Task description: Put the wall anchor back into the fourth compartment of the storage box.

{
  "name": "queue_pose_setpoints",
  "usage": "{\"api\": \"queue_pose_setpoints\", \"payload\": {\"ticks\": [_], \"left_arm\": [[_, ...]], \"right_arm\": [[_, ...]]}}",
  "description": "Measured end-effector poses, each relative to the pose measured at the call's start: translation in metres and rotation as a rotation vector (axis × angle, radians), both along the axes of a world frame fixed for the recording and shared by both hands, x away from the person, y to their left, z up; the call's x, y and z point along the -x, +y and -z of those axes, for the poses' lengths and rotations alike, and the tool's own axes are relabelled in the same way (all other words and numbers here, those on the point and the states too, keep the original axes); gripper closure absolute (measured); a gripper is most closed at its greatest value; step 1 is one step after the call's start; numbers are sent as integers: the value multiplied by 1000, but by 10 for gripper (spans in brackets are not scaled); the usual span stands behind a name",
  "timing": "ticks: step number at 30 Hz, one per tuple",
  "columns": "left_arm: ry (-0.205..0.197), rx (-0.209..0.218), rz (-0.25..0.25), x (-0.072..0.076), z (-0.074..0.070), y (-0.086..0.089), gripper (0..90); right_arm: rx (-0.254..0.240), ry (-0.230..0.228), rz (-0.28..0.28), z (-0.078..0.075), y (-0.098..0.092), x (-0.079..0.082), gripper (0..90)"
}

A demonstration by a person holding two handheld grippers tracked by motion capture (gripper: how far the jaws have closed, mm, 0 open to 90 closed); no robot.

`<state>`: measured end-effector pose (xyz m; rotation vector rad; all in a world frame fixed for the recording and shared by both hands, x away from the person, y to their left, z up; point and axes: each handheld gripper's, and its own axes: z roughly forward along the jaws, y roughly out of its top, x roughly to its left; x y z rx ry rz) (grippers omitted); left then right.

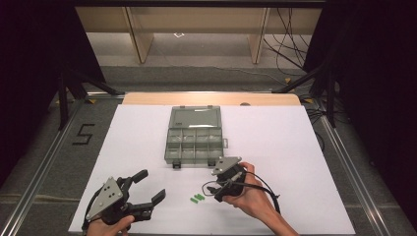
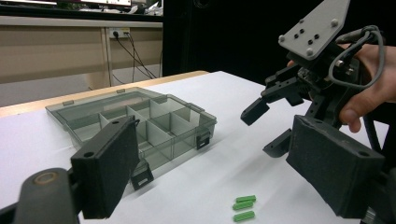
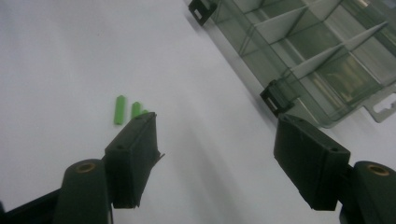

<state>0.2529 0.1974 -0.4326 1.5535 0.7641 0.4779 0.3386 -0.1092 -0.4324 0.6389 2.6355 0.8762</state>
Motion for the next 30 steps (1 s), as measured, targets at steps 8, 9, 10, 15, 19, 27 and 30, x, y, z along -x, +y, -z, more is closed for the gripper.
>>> {"api": "queue_pose_setpoints", "payload": {"ticks": [8,9,10,15,19,27,30], "left_arm": [[0,1,1,0,0,0,158],[-1,1,2,0,0,0,158],[0,1,2,0,0,0,158],[-1,1,3,0,0,0,158],[0,1,2,0,0,0,158],[-1,2,4,0,0,0,158],[-2,3,3,0,0,0,158]], "right_arm": [[50,63,-36,7,14,-3,370],[58,67,-45,9,16,-4,372],[62,69,-51,10,17,-5,374],[84,105,-70,14,23,-6,386],[97,113,-80,17,27,-6,395],[123,147,-93,22,33,-8,427],[130,160,-99,22,35,-9,446]]}}
